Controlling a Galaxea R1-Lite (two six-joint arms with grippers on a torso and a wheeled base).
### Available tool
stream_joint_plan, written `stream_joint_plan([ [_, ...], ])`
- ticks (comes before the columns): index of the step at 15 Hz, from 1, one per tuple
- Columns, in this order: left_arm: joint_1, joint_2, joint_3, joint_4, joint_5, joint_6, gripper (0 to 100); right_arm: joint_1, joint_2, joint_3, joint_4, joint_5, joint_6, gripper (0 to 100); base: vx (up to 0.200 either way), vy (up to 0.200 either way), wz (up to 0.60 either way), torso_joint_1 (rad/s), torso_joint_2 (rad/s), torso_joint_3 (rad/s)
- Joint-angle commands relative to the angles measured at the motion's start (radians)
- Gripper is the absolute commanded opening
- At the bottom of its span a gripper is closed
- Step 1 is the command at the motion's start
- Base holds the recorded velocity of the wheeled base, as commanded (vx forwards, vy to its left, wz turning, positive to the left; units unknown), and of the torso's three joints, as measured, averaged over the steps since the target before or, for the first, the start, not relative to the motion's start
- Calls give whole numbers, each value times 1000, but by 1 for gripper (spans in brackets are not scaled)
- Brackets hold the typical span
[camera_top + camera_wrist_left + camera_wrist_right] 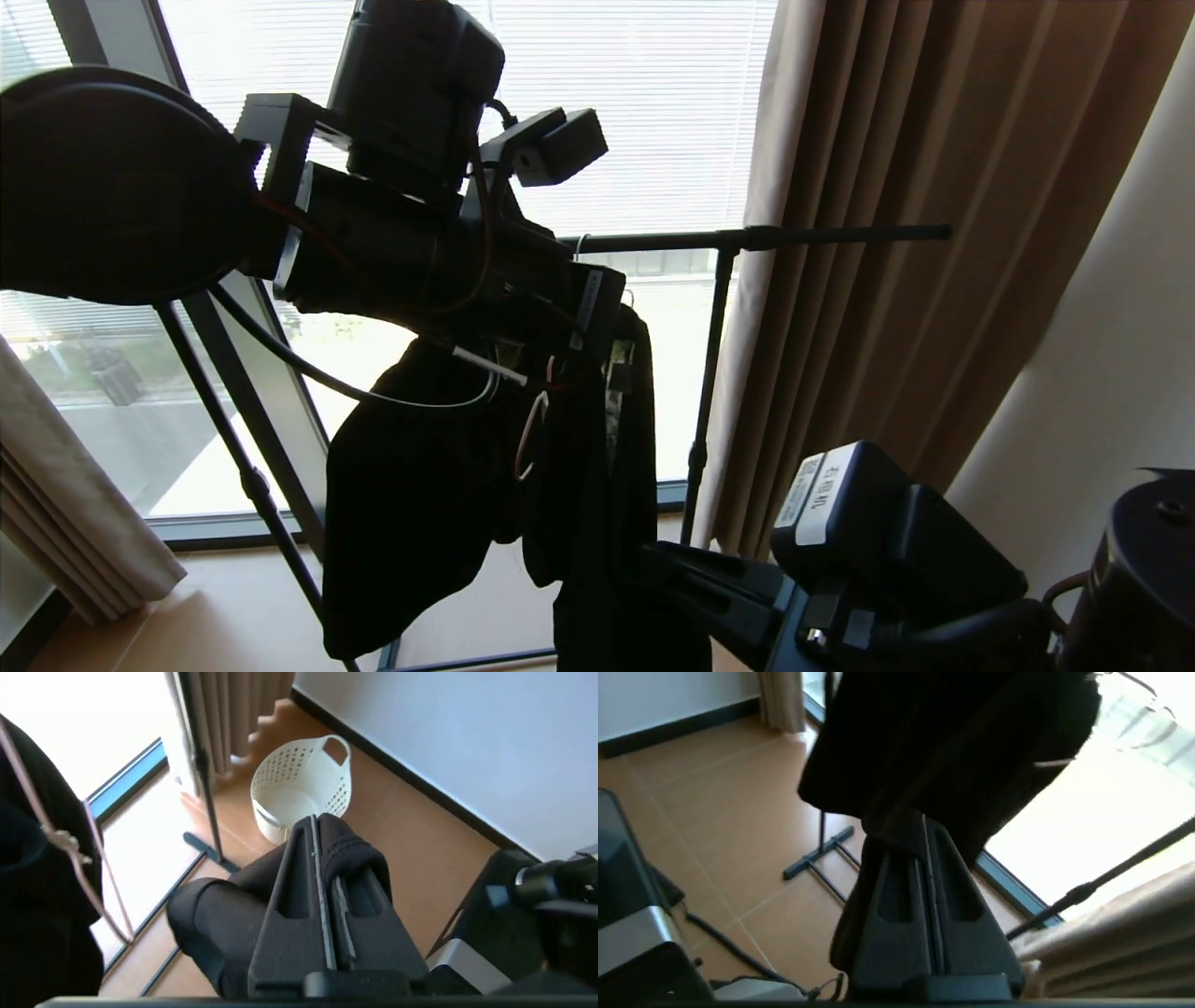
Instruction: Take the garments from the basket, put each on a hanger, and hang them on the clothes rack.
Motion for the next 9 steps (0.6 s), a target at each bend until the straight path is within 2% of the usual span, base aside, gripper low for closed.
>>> stream_joint_plan([
  [1, -18, 9, -19, 1, -1, 4, 0, 50, 95, -27, -56, -1, 21, 0, 0, 0, 0, 0, 0, 0],
  [3, -17, 9, -11, 0, -2, 7, 0, 54, 126, -29, -108, -4, 42, 0, 0, 0, 0, 0, 0, 0],
  [5, -11, -3, 7, 1, -1, 4, 0, 49, 107, -10, -90, -14, 72, 0, 0, 0, 0, 0, 0, 0],
  [7, 31, -31, 24, 1, -1, 4, 0, -25, 37, 56, -29, -41, 73, 0, 0, 0, 0, 0, 0, 0],
  [9, 63, -80, 84, 29, 4, 10, 0, -172, -37, 80, 17, -71, 73, 0, 0, 0, 0, 0, 0, 0],
])
